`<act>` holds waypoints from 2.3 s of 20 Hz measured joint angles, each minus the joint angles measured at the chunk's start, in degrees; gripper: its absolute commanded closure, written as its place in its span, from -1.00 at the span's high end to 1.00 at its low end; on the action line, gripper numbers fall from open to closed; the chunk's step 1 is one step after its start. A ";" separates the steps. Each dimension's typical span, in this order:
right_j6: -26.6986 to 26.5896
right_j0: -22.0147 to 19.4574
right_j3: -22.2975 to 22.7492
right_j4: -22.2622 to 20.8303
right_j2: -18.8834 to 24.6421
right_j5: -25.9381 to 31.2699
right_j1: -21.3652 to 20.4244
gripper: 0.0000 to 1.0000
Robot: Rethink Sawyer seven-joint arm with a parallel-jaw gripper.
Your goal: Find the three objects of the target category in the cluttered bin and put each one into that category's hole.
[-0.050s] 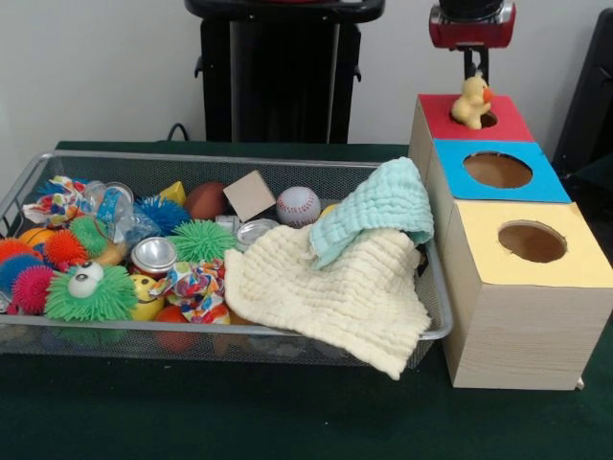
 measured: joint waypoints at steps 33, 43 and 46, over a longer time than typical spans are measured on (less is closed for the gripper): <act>0.02 2.82 -0.38 1.39 -7.54 22.85 -7.42 -1.00; 0.02 2.69 -1.02 7.48 -8.21 27.61 -13.12 -1.00; 0.02 2.58 -1.24 9.89 -8.21 27.15 -13.50 -1.00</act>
